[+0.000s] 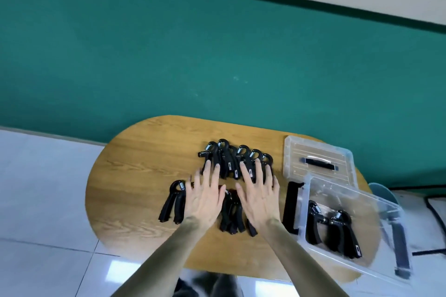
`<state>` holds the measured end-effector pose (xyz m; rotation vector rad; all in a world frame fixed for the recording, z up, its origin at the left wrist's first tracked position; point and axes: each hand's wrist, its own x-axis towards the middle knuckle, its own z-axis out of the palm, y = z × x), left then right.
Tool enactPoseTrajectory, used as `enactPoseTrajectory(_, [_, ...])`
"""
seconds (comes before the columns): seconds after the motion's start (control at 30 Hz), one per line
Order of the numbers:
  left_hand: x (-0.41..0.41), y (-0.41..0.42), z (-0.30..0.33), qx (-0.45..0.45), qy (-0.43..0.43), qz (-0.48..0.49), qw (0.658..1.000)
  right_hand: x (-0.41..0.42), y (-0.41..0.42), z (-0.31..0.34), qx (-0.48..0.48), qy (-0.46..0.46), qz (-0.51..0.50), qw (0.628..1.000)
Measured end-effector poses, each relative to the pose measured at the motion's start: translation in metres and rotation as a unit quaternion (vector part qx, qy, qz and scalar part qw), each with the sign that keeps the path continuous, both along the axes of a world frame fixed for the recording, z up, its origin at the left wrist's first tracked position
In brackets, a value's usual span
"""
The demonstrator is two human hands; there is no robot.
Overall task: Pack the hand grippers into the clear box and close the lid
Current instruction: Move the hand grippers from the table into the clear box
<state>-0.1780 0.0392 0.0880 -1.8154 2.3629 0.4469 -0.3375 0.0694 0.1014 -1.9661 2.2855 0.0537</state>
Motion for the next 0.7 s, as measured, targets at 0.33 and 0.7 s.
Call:
enactPoseTrajectory(0.33, [0.067, -0.020, -0.083, 0.141, 0.000, 0.052, 0.989, 0.059, -0.059, -0.081, 0.089, 0.004, 0.061, 0.994])
enactPoseTrajectory(0.7, [0.093, -0.021, -0.190, 0.154, 0.104, 0.111, 0.976, 0.097, -0.141, -0.179, 0.096, 0.003, 0.082, 0.992])
